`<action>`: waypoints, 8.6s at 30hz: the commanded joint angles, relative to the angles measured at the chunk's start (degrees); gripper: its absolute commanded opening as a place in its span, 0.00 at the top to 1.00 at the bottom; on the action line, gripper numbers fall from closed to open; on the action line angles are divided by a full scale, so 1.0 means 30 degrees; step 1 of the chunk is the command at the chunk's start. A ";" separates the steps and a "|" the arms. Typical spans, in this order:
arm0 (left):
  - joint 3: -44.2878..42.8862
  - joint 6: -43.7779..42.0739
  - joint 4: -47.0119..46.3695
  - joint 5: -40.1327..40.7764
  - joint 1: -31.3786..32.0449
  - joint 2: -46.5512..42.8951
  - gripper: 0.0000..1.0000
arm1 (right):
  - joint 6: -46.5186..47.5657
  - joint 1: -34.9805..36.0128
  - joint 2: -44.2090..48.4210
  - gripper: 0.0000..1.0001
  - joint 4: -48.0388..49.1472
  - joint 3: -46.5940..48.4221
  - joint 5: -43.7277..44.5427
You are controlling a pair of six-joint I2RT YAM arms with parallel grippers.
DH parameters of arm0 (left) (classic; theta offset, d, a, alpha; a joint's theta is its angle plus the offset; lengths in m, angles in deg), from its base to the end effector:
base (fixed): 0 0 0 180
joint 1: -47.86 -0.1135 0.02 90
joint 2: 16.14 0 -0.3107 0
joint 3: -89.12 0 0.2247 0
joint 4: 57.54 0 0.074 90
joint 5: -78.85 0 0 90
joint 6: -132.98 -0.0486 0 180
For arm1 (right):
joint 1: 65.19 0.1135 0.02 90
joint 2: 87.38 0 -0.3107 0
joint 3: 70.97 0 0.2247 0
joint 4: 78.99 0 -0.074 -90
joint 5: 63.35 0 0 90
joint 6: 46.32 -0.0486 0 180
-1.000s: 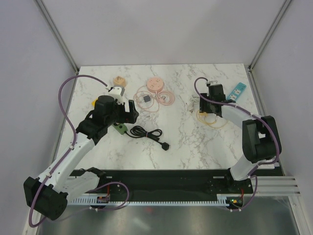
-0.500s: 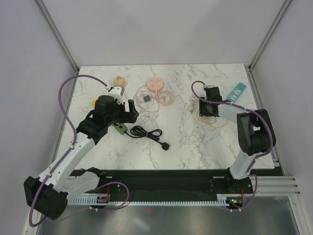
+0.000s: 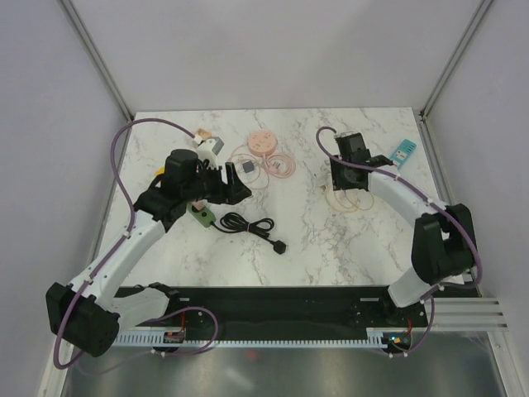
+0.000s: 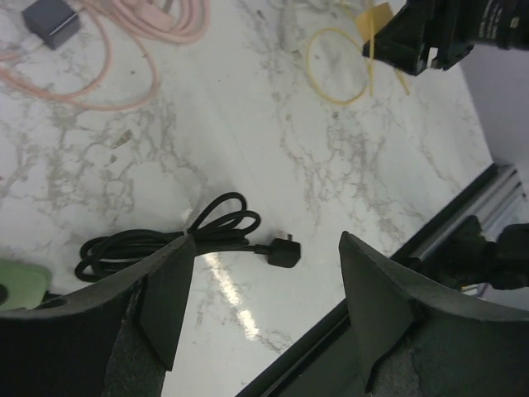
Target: Insert the plug
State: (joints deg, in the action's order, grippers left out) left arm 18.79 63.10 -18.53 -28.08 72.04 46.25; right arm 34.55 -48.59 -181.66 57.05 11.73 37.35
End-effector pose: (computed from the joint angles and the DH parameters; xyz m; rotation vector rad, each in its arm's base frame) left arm 0.1783 -0.0956 0.3577 0.2600 2.1684 -0.7635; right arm 0.3209 0.0863 0.2778 -0.0909 2.5145 -0.0560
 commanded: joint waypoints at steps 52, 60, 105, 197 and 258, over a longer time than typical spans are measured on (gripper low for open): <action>-0.2781 0.9436 -0.8722 -1.2727 0.3012 0.9055 0.25 | 0.1284 0.7269 1.1944 0.97 0.1814 -0.3481 -0.8633; -0.2605 1.0138 -1.0066 -1.3369 0.3042 0.9466 0.67 | 0.1459 0.7298 1.1856 0.92 0.1698 -0.3365 -0.8313; -0.1287 2.1211 -2.8614 -0.9972 0.2719 0.9730 0.98 | -1.9927 0.7240 1.8068 0.30 0.6322 -0.6263 -0.1339; -0.1580 -0.2078 -0.0431 0.2888 0.3481 0.0794 0.02 | -0.4078 -1.0514 -1.2371 1.00 -0.5919 1.8282 -0.3214; -0.1433 -0.1579 -0.0636 0.2801 0.2690 0.0561 0.02 | -0.4400 -0.9078 -1.6857 0.70 -0.9261 1.9809 -0.2159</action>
State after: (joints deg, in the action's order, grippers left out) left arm 14.04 59.41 -19.38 -20.06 80.37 49.12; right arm 20.87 -76.83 -227.80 33.12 75.01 37.44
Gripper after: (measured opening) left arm 0.982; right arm 0.384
